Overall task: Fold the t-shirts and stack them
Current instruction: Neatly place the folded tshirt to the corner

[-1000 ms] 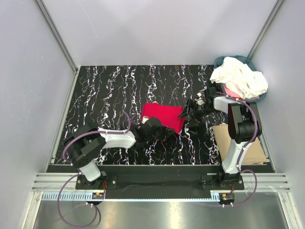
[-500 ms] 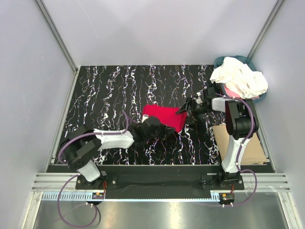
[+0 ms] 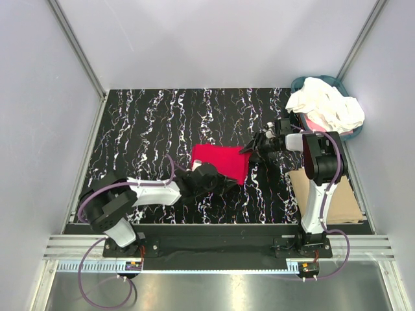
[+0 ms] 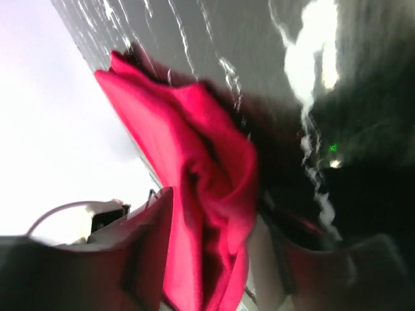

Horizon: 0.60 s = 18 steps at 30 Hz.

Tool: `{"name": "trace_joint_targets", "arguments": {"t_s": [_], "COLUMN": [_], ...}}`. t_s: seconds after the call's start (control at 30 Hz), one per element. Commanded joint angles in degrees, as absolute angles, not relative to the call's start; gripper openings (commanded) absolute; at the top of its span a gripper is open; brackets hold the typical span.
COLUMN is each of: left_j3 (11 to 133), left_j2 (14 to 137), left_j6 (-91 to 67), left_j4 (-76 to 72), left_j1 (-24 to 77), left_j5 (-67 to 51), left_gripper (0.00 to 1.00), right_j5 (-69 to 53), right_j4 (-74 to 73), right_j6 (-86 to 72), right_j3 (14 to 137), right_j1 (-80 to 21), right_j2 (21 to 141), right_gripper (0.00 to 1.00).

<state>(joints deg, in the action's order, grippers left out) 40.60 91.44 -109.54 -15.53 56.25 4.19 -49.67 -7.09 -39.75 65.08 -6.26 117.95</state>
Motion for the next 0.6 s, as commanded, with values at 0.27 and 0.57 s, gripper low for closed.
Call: {"name": "trace_joint_targets", "arguments": {"t_s": [0.27, 0.57], "left_j3": [38.5, 38.59], "left_j2": [87.11, 77.01], "left_j6": [-105.14, -80.72], "left_j4": [-15.3, 1.93], "left_j1": [57.13, 55.55], "left_j5": [-1.82, -18.1], "left_gripper": [0.28, 0.53], "right_j5": [-36.07, -7.26], "right_j4": [-6.2, -28.96], "right_j6": [-38.68, -45.17], "right_j3": [61.44, 53.09], "right_j1": [-8.09, -8.0], "right_j2": [110.43, 86.61], "right_gripper": [0.0, 0.0]}}
